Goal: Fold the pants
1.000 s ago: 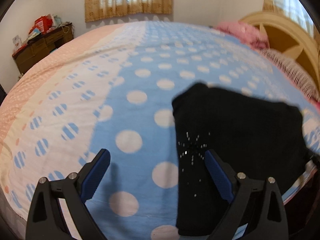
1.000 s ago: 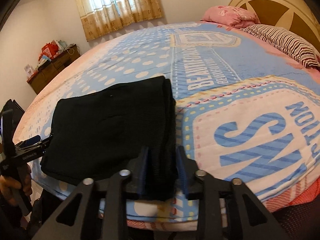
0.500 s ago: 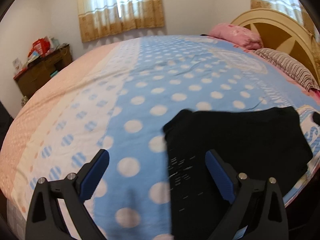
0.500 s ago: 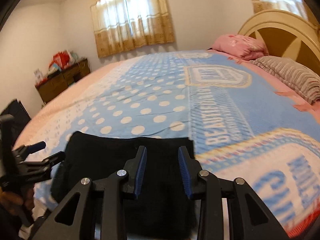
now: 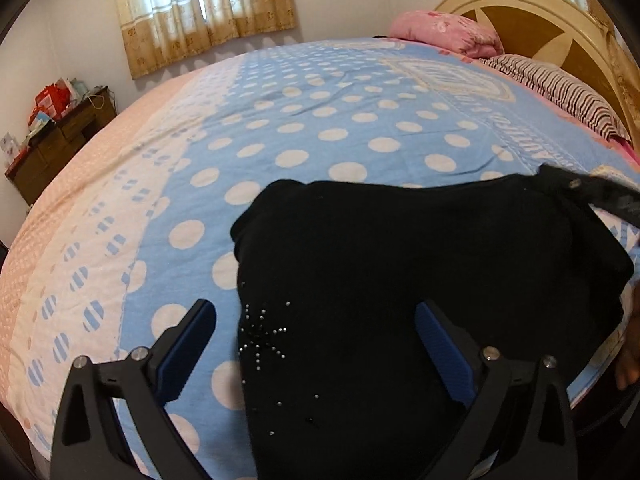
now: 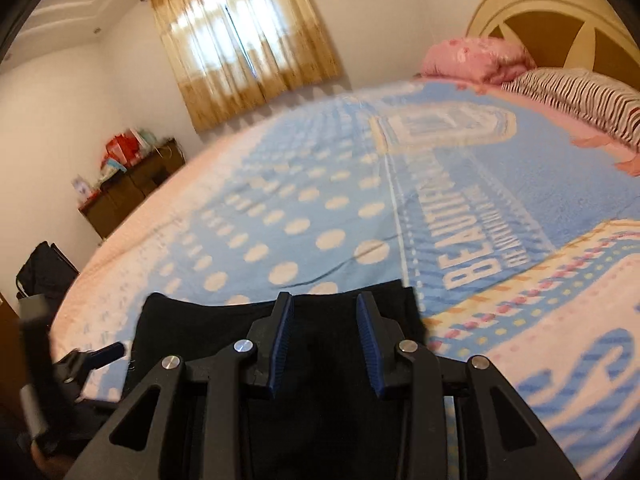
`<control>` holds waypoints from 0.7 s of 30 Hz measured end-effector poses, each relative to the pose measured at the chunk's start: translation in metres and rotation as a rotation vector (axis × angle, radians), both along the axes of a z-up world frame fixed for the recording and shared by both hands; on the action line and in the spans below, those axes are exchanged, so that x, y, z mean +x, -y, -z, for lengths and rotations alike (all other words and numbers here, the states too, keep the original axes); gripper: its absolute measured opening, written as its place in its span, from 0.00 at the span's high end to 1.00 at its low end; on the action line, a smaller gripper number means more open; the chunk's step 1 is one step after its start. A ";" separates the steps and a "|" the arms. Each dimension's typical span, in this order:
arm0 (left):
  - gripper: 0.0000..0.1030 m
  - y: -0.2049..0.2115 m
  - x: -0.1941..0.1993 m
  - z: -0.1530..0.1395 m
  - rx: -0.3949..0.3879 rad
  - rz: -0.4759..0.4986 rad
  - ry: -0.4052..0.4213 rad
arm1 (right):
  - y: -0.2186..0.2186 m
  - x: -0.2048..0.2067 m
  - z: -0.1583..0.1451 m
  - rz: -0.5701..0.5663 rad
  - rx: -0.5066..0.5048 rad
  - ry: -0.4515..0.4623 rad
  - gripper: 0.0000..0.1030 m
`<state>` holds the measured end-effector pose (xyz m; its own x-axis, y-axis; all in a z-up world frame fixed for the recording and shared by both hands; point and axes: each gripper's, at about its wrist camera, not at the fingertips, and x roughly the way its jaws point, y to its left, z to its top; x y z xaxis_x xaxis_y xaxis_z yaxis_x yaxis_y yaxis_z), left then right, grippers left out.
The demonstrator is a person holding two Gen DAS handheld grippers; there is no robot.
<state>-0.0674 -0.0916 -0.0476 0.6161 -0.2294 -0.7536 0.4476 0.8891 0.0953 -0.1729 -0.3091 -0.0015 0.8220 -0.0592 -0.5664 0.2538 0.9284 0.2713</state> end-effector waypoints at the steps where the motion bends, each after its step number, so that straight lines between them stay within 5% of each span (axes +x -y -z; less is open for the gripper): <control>1: 0.00 -0.001 0.002 0.001 -0.008 -0.002 -0.008 | 0.000 -0.009 0.001 0.016 -0.014 -0.013 0.66; 7: 0.00 -0.003 0.004 0.004 -0.043 -0.020 -0.041 | 0.001 -0.040 0.041 0.053 0.019 -0.129 0.66; 11: 0.00 -0.003 0.004 0.006 -0.053 -0.025 -0.057 | 0.012 -0.046 0.050 0.085 0.119 -0.123 0.56; 21: 0.00 -0.009 0.002 0.008 -0.085 -0.047 -0.099 | 0.016 -0.066 0.033 0.091 0.184 -0.051 0.56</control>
<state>-0.0656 -0.0822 -0.0558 0.5516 -0.2678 -0.7900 0.4084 0.9125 -0.0241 -0.2391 -0.3250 -0.0346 0.7880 -0.0237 -0.6152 0.3521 0.8371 0.4187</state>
